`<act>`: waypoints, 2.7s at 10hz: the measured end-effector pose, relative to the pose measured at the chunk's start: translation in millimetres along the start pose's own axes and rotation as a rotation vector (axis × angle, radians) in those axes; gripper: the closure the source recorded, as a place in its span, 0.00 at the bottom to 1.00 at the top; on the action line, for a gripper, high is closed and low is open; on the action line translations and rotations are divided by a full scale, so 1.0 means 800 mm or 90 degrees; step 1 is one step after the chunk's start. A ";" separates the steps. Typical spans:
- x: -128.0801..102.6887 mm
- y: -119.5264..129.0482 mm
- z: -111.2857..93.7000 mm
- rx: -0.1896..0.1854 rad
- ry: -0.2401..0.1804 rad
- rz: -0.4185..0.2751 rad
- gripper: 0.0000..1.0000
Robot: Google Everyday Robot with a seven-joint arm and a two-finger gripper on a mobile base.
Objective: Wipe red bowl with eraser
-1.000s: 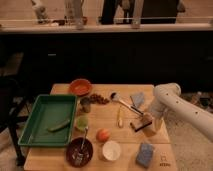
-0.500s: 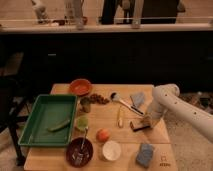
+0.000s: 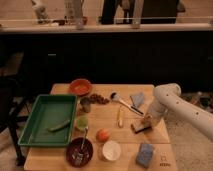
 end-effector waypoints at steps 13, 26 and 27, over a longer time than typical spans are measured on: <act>-0.047 -0.111 -0.111 0.099 -0.003 0.010 1.00; -0.045 -0.145 -0.119 0.127 0.011 0.025 1.00; -0.046 -0.156 -0.120 0.130 0.014 0.026 1.00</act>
